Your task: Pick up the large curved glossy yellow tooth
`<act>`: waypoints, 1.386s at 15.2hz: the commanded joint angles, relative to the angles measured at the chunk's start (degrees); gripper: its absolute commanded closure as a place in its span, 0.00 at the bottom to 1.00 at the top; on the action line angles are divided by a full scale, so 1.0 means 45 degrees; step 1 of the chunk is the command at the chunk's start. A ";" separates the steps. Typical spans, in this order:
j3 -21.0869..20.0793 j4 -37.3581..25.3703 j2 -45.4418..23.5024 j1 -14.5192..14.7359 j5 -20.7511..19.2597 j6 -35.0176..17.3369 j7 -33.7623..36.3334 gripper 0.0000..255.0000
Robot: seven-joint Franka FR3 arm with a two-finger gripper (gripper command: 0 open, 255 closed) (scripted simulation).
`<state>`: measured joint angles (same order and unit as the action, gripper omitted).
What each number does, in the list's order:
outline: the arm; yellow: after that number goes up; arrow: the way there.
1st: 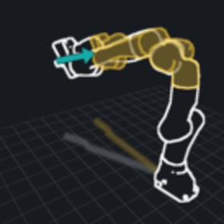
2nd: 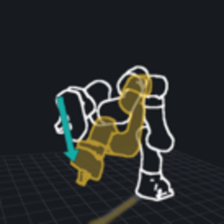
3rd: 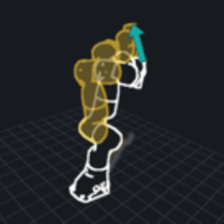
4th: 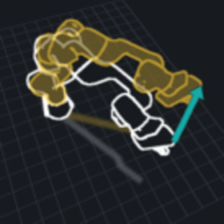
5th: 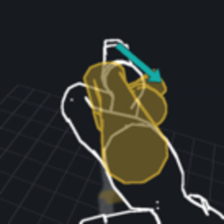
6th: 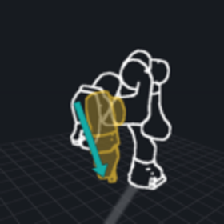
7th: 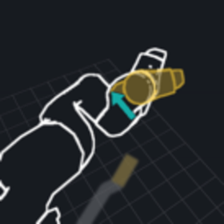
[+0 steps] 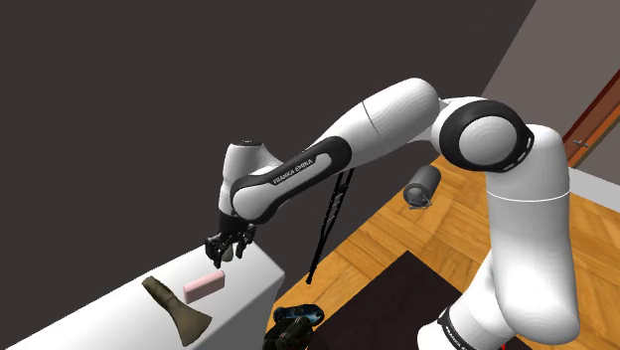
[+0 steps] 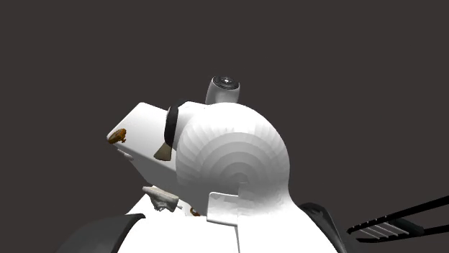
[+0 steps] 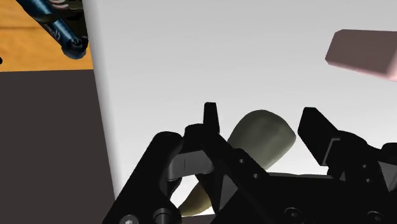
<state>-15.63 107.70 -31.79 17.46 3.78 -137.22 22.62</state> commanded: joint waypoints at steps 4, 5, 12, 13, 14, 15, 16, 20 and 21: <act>-0.0005 -0.0021 -0.0058 0.0013 -0.0001 -0.0024 -0.0005 1.00; 0.0002 -0.0057 -0.0094 0.0011 -0.0007 -0.0023 -0.0014 1.00; -0.0063 0.0018 0.0343 -0.0036 0.0068 0.0331 0.0019 1.00; -0.0080 0.0007 0.0461 -0.0052 0.0089 0.0457 0.0026 1.00; -0.0097 -0.0003 0.0579 -0.0068 0.0109 0.0582 0.0032 1.00; -0.0114 -0.0015 0.0696 -0.0083 0.0129 0.0708 0.0039 1.00; -0.0129 -0.0030 0.0811 -0.0098 0.0150 0.0836 0.0045 1.00; -0.0188 -0.0118 0.1253 -0.0154 0.0229 0.1356 0.0073 1.00; -0.0202 -0.0148 0.1360 -0.0167 0.0248 0.1489 0.0081 1.00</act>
<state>-16.49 106.92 -26.25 16.87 4.77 -131.02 23.08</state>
